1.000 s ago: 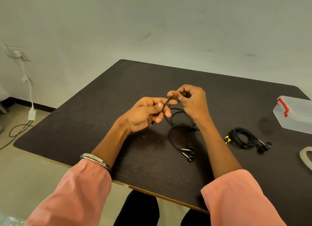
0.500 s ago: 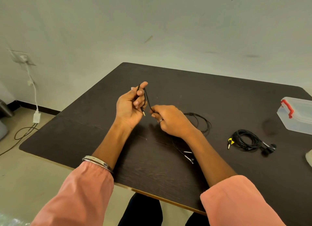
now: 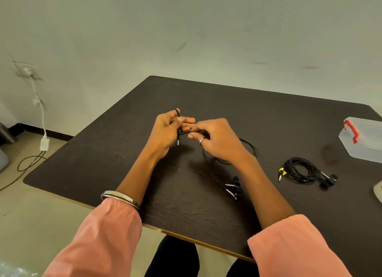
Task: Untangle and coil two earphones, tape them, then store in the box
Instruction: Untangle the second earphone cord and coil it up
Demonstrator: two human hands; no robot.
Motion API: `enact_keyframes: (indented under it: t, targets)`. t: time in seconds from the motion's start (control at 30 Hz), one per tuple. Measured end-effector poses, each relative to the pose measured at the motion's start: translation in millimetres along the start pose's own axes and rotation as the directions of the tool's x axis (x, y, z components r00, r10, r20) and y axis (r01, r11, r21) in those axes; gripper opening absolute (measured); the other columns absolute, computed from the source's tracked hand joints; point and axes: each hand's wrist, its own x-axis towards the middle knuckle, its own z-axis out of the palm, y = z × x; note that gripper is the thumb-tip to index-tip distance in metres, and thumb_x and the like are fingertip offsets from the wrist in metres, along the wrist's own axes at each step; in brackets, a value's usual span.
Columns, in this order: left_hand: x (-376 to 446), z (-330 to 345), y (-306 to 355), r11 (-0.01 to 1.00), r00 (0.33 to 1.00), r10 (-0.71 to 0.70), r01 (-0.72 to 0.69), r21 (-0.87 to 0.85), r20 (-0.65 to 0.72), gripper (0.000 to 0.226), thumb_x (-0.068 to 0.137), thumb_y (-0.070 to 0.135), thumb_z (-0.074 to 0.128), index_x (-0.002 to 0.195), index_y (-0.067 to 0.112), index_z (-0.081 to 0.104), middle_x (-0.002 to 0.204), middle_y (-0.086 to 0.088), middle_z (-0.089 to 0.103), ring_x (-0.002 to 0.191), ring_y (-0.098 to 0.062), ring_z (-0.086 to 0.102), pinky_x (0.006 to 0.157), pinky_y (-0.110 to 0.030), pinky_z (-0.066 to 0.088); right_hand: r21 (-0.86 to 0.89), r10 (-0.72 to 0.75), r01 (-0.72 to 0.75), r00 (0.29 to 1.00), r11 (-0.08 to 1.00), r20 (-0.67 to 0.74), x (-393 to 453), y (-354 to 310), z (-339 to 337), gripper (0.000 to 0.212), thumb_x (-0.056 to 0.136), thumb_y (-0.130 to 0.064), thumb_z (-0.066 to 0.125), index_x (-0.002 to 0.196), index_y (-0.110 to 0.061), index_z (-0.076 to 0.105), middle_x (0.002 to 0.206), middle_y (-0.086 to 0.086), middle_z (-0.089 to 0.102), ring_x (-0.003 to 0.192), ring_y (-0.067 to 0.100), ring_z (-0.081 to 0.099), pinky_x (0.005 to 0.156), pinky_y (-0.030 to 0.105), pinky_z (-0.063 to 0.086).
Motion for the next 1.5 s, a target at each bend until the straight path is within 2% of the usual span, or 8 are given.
enact_keyframes:
  t: [0.33, 0.57, 0.7, 0.83, 1.0, 1.13, 1.3, 1.5]
  targets:
    - [-14, 10, -3, 0.963, 0.865, -0.109, -0.031, 0.268, 0.490, 0.035, 0.103, 0.003, 0.031, 0.134, 0.002, 0.048, 0.080, -0.003, 0.069, 0.060, -0.011, 0.058, 0.062, -0.023, 0.046, 0.648, 0.468, -0.257, 0.867, 0.717, -0.174, -2, 13, -32, 0.004, 0.086, -0.012, 0.070, 0.084, -0.010, 0.074, 0.068, 0.008, 0.068, 0.051, 0.012, 0.058, 0.042, 0.022, 0.042]
    - [-14, 10, 0, 0.998, 0.889, -0.058, 0.069, -0.008, 0.454, 0.032, 0.103, 0.007, 0.033, 0.114, 0.002, 0.063, 0.061, -0.001, 0.051, 0.046, -0.005, 0.031, 0.048, -0.015, 0.030, 0.928, 0.712, -0.178, 0.692, 0.328, -0.119, -1, 22, -37, 0.009, 0.090, -0.005, 0.062, 0.093, 0.001, 0.069, 0.072, 0.009, 0.064, 0.055, 0.014, 0.062, 0.051, 0.022, 0.051]
    - [-12, 7, 1, 0.980, 0.923, -0.086, 0.147, -0.137, 0.375, 0.034, 0.104, 0.012, 0.031, 0.105, -0.001, 0.063, 0.056, -0.001, 0.047, 0.040, -0.003, 0.027, 0.043, -0.016, 0.022, 0.979, 0.775, -0.152, 0.632, 0.136, -0.009, -1, 27, -40, 0.015, 0.095, -0.001, 0.053, 0.097, 0.003, 0.067, 0.077, 0.009, 0.062, 0.050, 0.011, 0.052, 0.037, 0.017, 0.033]
    - [-10, 6, 4, 0.954, 0.956, -0.121, 0.187, -0.235, 0.269, 0.035, 0.105, 0.015, 0.030, 0.101, -0.001, 0.061, 0.055, 0.001, 0.047, 0.037, -0.002, 0.027, 0.038, -0.014, 0.023, 0.872, 0.755, -0.305, 0.648, 0.382, -0.104, -3, 32, -35, 0.017, 0.096, -0.006, 0.053, 0.099, -0.002, 0.070, 0.079, 0.005, 0.067, 0.042, 0.004, 0.041, 0.037, 0.017, 0.027]
    - [-5, -2, 6, 0.872, 0.973, -0.163, 0.219, -0.439, 0.161, 0.033, 0.104, 0.018, 0.030, 0.095, 0.003, 0.058, 0.056, 0.003, 0.044, 0.035, -0.002, 0.028, 0.035, -0.014, 0.023, 0.115, 0.510, -0.499, 0.854, 0.859, -0.105, -4, 37, -21, 0.018, 0.091, -0.015, 0.057, 0.094, -0.024, 0.073, 0.078, -0.007, 0.071, 0.084, 0.010, 0.066, 0.083, 0.037, 0.055]
    - [1, -9, 6, 0.829, 0.978, -0.209, 0.166, -0.534, -0.020, 0.033, 0.104, 0.017, 0.033, 0.103, -0.002, 0.060, 0.058, 0.001, 0.049, 0.039, -0.004, 0.032, 0.038, -0.014, 0.025, -0.334, 0.357, -0.260, 0.893, 0.906, 0.274, -1, 11, -6, 0.024, 0.093, -0.026, 0.052, 0.112, -0.029, 0.065, 0.111, 0.007, 0.067, 0.105, 0.032, 0.061, 0.087, 0.043, 0.051]
    - [3, -10, 7, 0.915, 0.961, -0.209, 0.126, -0.382, -0.183, 0.031, 0.103, 0.011, 0.033, 0.107, -0.004, 0.061, 0.072, -0.005, 0.061, 0.049, -0.007, 0.045, 0.048, -0.018, 0.036, -0.357, 0.080, 0.083, 0.905, 0.930, 0.418, 0, -22, 6, 0.020, 0.096, -0.028, 0.049, 0.094, -0.013, 0.062, 0.098, 0.006, 0.063, 0.093, 0.029, 0.060, 0.064, 0.035, 0.043]
    - [1, -1, 4, 0.967, 0.977, -0.178, 0.152, -0.203, -0.117, 0.022, 0.101, -0.001, 0.031, 0.110, -0.004, 0.051, 0.092, -0.012, 0.071, 0.066, -0.013, 0.067, 0.062, -0.020, 0.053, -0.339, -0.013, 0.191, 0.886, 0.921, 0.463, -4, -29, 6, 0.016, 0.094, -0.024, 0.053, 0.098, -0.013, 0.064, 0.098, 0.004, 0.061, 0.092, 0.025, 0.060, 0.067, 0.036, 0.048]
